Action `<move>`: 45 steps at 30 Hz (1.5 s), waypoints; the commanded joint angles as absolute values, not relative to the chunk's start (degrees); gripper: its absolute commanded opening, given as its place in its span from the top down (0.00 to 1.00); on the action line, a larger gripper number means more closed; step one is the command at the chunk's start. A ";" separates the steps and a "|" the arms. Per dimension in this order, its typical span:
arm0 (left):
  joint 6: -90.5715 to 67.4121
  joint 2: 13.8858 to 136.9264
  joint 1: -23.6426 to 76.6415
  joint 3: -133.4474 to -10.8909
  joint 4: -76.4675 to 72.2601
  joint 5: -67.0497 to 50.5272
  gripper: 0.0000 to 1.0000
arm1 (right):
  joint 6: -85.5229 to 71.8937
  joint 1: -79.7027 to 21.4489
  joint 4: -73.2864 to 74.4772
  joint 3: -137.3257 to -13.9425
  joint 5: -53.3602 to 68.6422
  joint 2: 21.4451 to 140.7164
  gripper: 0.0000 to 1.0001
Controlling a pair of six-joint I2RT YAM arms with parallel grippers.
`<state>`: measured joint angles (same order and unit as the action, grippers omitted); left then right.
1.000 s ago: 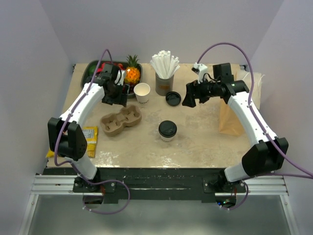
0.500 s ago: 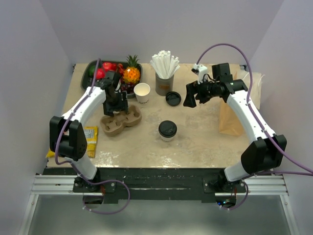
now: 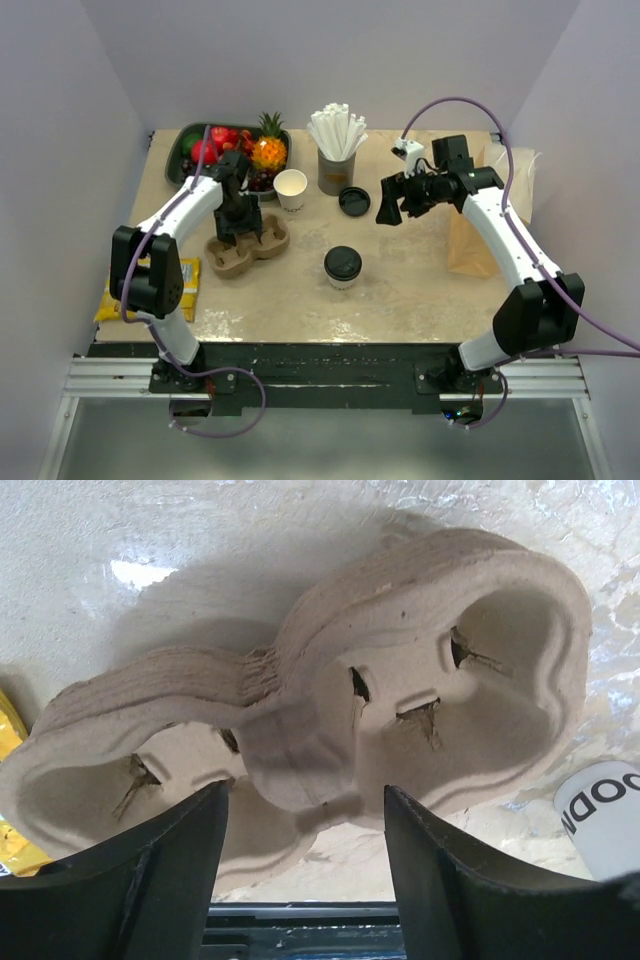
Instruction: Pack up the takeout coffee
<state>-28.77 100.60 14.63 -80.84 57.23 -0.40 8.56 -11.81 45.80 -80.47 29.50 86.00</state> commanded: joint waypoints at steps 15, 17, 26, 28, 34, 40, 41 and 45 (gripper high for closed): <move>-30.32 102.74 13.80 -82.62 56.34 -1.32 0.47 | 7.56 -10.99 43.95 -79.63 30.76 83.32 0.10; -30.24 103.01 13.71 -82.97 56.16 -1.41 0.48 | 7.47 -10.90 43.86 -79.45 30.85 83.23 0.10; -29.53 104.15 13.62 -82.71 55.72 -1.58 0.48 | 7.38 -10.81 43.68 -78.58 31.29 82.44 0.10; -29.44 104.15 13.62 -82.62 55.63 -1.67 0.48 | 7.29 -10.64 43.68 -78.31 31.29 82.35 0.10; -29.18 103.45 13.62 -83.84 55.63 -1.85 0.59 | 7.12 -10.63 43.42 -78.31 31.38 82.27 0.10; -29.00 101.43 13.62 -84.72 55.81 -2.28 0.64 | 7.03 -10.63 43.33 -78.31 31.64 82.62 0.10; -28.92 100.73 13.62 -84.81 55.90 -2.63 0.66 | 6.94 -10.63 43.33 -78.40 31.73 82.62 0.10; -28.48 99.49 13.62 -85.69 55.90 -2.99 0.67 | 6.68 -10.55 43.07 -78.57 31.99 83.14 0.10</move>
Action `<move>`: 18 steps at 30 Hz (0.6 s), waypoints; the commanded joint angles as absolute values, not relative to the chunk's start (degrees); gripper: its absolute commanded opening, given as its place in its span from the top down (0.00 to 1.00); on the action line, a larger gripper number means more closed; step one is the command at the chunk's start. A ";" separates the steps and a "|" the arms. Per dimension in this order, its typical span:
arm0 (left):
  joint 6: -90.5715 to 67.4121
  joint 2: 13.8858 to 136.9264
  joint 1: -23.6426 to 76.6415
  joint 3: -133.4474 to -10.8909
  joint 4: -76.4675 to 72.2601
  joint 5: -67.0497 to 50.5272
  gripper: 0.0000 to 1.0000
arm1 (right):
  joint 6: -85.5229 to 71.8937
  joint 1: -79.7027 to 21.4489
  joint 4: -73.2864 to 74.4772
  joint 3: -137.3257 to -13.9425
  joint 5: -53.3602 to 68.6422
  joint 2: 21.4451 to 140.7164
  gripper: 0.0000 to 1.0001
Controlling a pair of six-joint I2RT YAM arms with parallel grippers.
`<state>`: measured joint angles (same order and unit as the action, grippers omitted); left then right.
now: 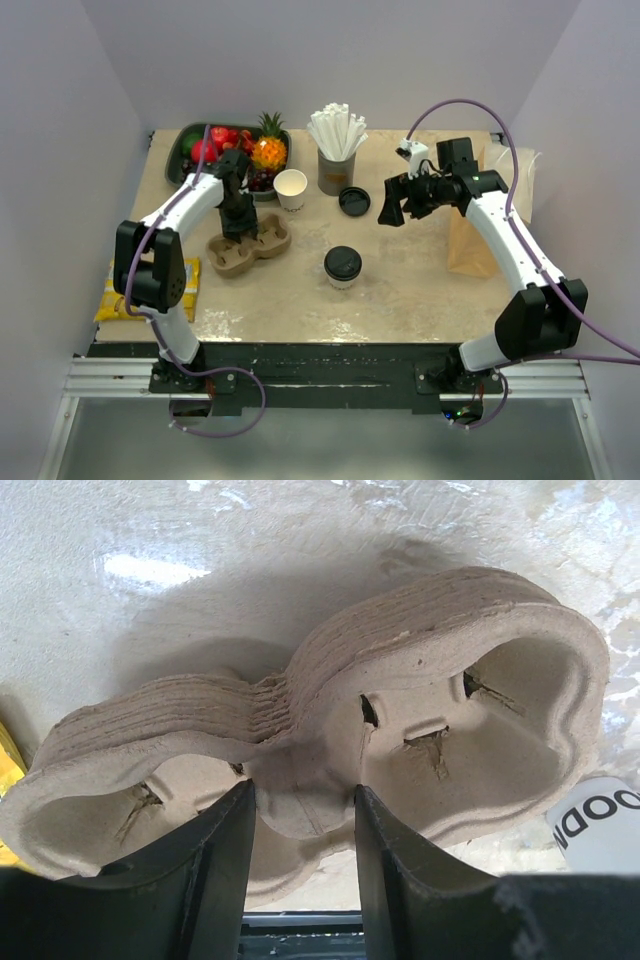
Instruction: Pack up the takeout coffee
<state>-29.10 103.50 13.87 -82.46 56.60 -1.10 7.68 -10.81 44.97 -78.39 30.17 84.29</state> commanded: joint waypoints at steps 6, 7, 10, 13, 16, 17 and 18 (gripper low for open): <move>-28.13 98.96 13.62 -85.61 55.64 -3.16 0.62 | 6.24 -10.55 42.63 -78.66 32.61 83.67 0.10; -28.13 98.96 13.62 -85.34 55.63 -3.08 0.62 | 6.24 -10.55 42.54 -78.66 32.61 83.76 0.10; -27.86 99.40 13.62 -84.64 55.37 -3.42 0.63 | 6.15 -10.63 42.36 -78.49 32.69 83.67 0.10; -27.69 99.67 13.62 -84.03 55.28 -4.22 0.60 | 6.15 -10.55 42.36 -78.31 32.70 83.59 0.10; -27.42 100.11 13.62 -83.24 54.93 -5.01 0.56 | 6.15 -10.63 42.19 -77.78 32.70 83.41 0.10; -27.42 100.28 13.62 -83.15 54.93 -5.36 0.57 | 6.15 -10.55 42.10 -77.70 32.61 83.32 0.10; -27.25 100.37 13.62 -82.97 54.58 -5.71 0.57 | 6.24 -10.55 42.10 -77.43 32.69 83.15 0.10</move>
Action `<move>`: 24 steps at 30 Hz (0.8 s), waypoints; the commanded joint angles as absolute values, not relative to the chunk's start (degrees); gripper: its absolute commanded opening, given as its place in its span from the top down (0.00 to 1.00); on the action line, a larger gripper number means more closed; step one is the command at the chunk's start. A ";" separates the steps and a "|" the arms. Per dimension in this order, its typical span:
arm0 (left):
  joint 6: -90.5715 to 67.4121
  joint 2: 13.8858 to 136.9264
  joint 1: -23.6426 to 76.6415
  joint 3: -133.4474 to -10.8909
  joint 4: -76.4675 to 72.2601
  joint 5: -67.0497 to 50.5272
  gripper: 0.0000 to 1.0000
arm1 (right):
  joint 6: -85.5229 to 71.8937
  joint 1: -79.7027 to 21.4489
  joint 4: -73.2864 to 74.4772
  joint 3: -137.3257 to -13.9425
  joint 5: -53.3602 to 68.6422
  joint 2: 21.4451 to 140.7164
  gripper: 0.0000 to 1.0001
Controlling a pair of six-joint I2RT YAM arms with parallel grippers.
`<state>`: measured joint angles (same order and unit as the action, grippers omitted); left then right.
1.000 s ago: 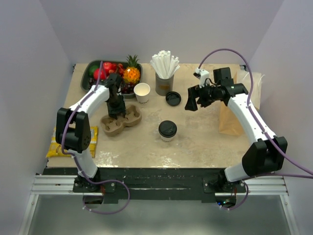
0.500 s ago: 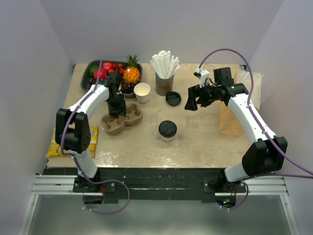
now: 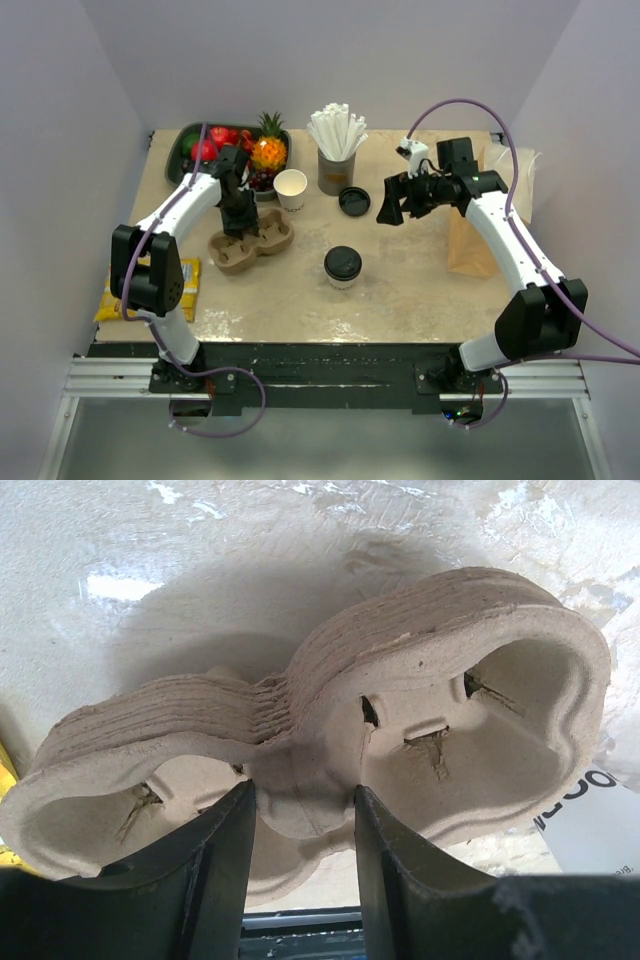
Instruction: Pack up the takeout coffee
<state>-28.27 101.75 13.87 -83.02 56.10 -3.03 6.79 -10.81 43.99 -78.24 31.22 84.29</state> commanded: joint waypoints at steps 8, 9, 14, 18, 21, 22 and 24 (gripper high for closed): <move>-25.58 100.11 13.62 -82.62 52.56 -9.58 0.58 | 5.98 -10.55 41.75 -77.25 32.78 83.23 0.10; -25.49 100.11 13.54 -82.53 52.65 -9.23 0.57 | 5.89 -10.46 41.75 -77.26 32.87 83.32 0.10; -25.31 100.02 13.54 -82.44 52.56 -9.05 0.49 | 5.89 -10.46 41.57 -77.26 32.96 83.41 0.10; -25.23 100.46 13.45 -82.44 52.29 -8.96 0.45 | 5.71 -10.46 41.40 -76.99 33.05 83.32 0.10; -25.05 100.72 13.45 -82.26 52.21 -9.31 0.49 | 5.71 -10.46 41.40 -76.99 33.05 83.14 0.10; -24.96 100.64 13.45 -82.27 52.12 -9.40 0.50 | 5.80 -10.55 41.48 -76.99 32.96 82.88 0.10; -24.79 100.55 13.45 -82.62 52.21 -9.75 0.53 | 5.71 -10.46 41.31 -76.73 33.05 82.79 0.10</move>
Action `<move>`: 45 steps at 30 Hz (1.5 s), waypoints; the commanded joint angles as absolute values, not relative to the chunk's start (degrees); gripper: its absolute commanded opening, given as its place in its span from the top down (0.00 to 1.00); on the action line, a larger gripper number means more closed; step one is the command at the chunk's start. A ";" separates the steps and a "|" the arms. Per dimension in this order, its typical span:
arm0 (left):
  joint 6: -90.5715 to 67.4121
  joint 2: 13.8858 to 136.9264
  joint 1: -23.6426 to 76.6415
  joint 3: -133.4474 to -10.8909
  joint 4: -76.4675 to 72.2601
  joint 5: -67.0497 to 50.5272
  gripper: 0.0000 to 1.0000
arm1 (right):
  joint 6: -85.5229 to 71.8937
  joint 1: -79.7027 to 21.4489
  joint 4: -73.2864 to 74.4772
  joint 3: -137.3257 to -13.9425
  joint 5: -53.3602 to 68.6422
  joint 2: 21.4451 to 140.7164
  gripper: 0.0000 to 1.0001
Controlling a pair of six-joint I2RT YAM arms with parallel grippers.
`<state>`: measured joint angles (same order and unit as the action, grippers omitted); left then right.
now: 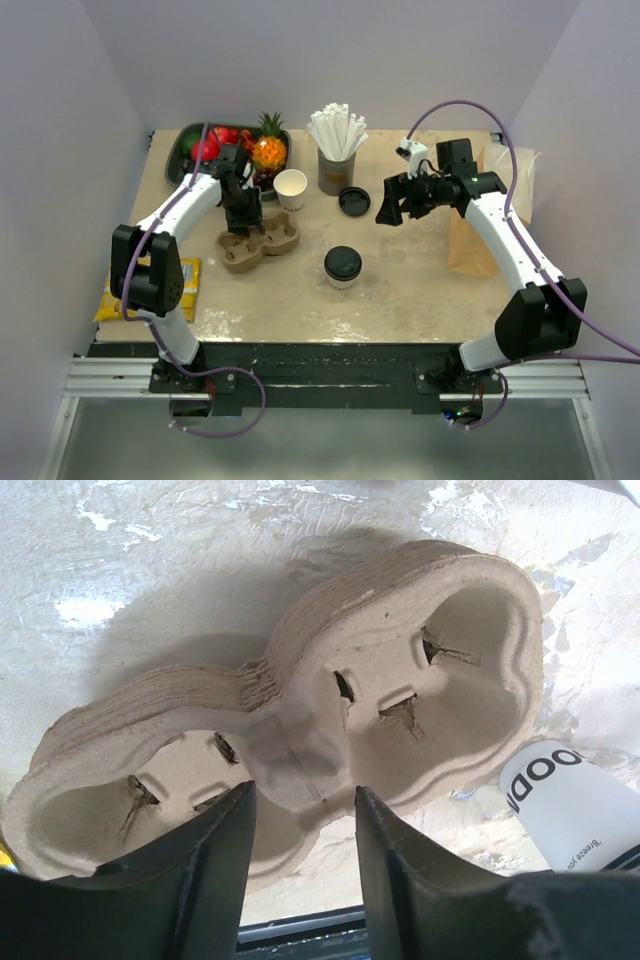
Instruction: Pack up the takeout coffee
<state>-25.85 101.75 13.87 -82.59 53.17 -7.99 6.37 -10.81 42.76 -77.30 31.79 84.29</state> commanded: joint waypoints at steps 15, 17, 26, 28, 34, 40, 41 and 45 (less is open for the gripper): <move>-25.05 103.27 13.54 -82.18 52.12 -9.32 0.52 | 5.36 -9.84 41.22 -75.15 33.13 81.21 0.09; -24.70 103.27 13.54 -82.62 52.29 -9.23 0.54 | 5.36 -9.93 41.04 -74.71 33.13 81.12 0.09; -24.35 102.04 13.45 -84.11 52.29 -10.28 0.72 | 5.27 -9.67 40.78 -75.15 33.22 82.00 0.09; -24.08 101.43 13.45 -84.11 52.38 -10.81 0.76 | 5.19 -9.58 40.70 -75.06 33.49 82.18 0.09; -24.26 102.39 13.53 -83.93 51.33 -12.04 0.43 | 4.48 -9.67 40.08 -75.06 33.92 82.79 0.09; -24.17 105.47 13.71 -85.34 51.50 -10.99 0.44 | 4.83 -9.67 40.87 -76.20 33.93 83.32 0.09; -24.17 105.56 13.71 -85.60 51.50 -10.90 0.46 | 4.83 -9.58 41.22 -76.29 33.75 83.06 0.09; -24.08 106.08 13.80 -86.22 51.77 -10.55 0.48 | 4.83 -9.58 41.05 -75.50 33.49 82.36 0.09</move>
<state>-24.43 105.73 13.63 -83.50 51.94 -10.39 5.34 -9.82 41.95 -74.72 32.67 83.24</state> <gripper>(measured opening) 0.529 0.906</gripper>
